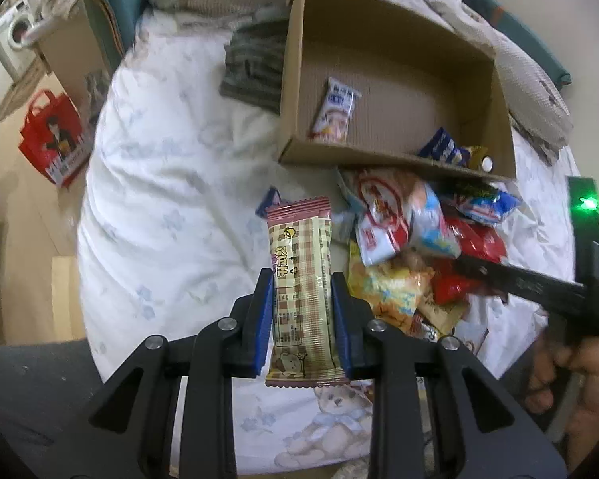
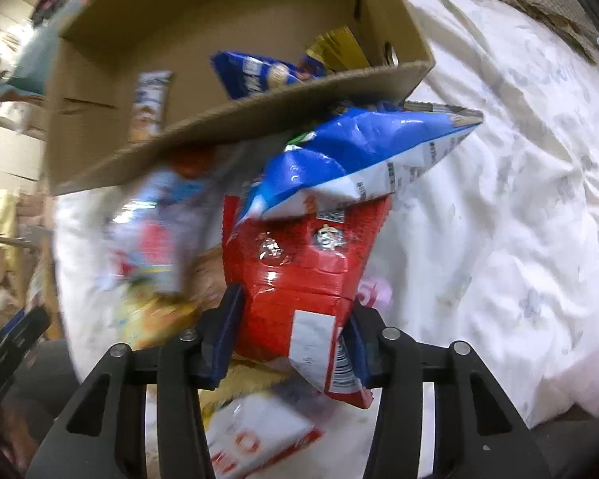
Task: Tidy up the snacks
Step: 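Grasp the checkered wafer bar with the left gripper while the right grasps the red chip bag, then lower both snacks into the box and open both grippers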
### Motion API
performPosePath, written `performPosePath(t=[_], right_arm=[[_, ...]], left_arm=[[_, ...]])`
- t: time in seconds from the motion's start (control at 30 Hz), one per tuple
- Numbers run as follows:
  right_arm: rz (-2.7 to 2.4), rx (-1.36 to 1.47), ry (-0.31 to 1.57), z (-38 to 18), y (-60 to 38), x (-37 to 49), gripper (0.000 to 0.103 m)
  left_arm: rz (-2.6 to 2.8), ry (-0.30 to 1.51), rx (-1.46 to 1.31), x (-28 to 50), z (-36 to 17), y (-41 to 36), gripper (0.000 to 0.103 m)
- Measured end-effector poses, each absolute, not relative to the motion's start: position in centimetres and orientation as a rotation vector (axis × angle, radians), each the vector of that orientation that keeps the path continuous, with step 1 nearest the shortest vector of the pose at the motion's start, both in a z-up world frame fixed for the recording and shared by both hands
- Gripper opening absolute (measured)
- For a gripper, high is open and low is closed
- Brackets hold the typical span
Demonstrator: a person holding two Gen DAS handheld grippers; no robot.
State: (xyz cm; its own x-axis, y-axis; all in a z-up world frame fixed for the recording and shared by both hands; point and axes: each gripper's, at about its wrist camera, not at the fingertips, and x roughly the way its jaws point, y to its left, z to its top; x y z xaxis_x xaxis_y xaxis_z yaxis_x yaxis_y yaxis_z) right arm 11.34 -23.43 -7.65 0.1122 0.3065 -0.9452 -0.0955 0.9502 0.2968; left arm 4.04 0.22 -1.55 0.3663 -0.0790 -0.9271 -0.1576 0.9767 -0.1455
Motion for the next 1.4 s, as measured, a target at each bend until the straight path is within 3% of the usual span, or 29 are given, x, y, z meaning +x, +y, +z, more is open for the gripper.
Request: performPosePath(t=[0.37, 0.63, 1.4], right_arm=[[0.472, 0.39, 1.28, -0.5, -27.7, 5.8, 0.046], [0.52, 0.391, 1.181, 3.9, -28.1, 4.6, 0.045], [0.508, 0.395, 1.104, 3.7, -25.1, 14.7, 0.045]], left_arm=[[0.076, 1.064, -0.157, 2.8, 2.7, 0.2, 0.023], [0.021, 1.01, -0.132, 3.2, 7.0, -0.8, 0.024], [-0.054, 0.958, -0.082, 12.3, 5.5, -1.6, 0.024]])
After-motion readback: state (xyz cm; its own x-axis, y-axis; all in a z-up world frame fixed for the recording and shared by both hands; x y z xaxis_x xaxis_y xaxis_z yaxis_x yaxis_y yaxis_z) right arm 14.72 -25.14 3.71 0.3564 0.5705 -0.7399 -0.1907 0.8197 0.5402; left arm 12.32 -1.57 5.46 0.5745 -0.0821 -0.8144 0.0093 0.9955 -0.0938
